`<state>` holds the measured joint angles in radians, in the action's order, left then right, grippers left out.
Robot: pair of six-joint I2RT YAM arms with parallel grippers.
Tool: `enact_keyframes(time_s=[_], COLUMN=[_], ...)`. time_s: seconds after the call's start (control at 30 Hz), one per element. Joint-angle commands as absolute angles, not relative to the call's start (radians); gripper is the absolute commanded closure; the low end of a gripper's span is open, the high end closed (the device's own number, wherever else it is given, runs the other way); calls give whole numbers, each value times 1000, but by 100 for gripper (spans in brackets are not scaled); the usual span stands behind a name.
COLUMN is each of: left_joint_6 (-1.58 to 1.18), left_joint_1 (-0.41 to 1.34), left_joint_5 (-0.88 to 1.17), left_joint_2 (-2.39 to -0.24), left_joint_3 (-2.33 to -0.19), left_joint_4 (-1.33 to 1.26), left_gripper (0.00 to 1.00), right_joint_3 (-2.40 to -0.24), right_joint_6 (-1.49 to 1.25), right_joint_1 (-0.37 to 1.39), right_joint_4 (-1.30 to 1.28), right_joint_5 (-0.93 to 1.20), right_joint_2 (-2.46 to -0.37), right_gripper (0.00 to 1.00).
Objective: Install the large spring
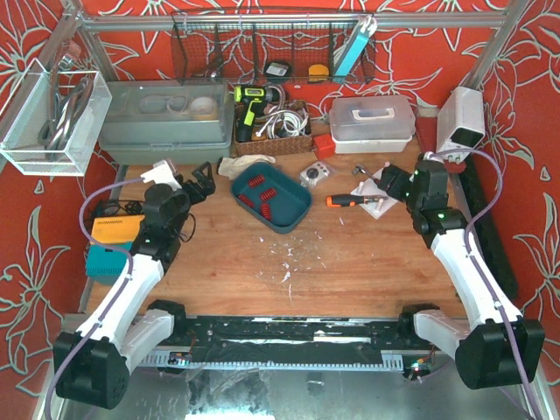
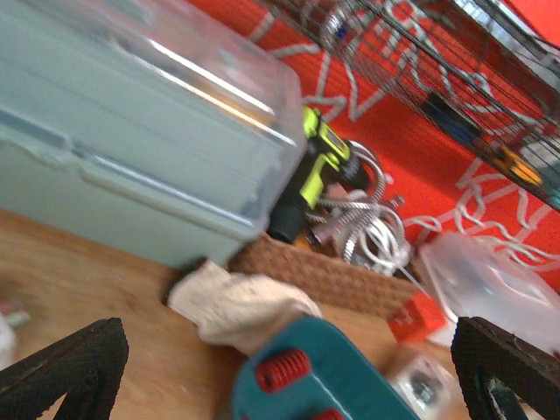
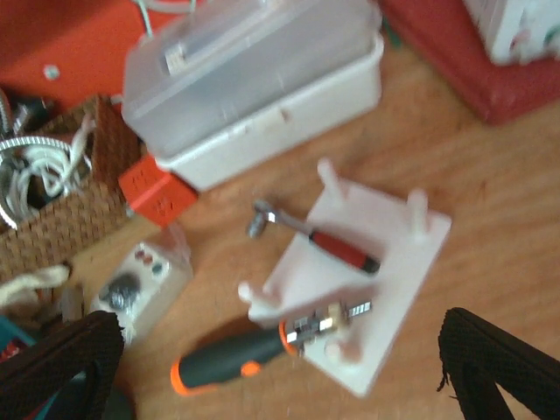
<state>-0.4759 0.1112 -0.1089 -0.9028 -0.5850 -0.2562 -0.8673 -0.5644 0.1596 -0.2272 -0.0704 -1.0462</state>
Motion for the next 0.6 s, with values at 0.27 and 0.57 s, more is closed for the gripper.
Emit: enact_keyframes(time_s=[0.27,0.57], left_joint_6=[-552,-395], left_joint_1=[191,497], left_joint_5=[315,114], left_joint_2=[-934,-1036], left_joint_3=[-518,-558], left_joint_4=[-305,-312], left_gripper=[0,0], right_joint_3=[-883,-1092], right_joint_6=[-552,-264], right_joint_1=[208,441], right_joint_4=[-362,-505], right_joint_5=[183,2], right_joint_2=[-1172,-1395], right_gripper=[16,16])
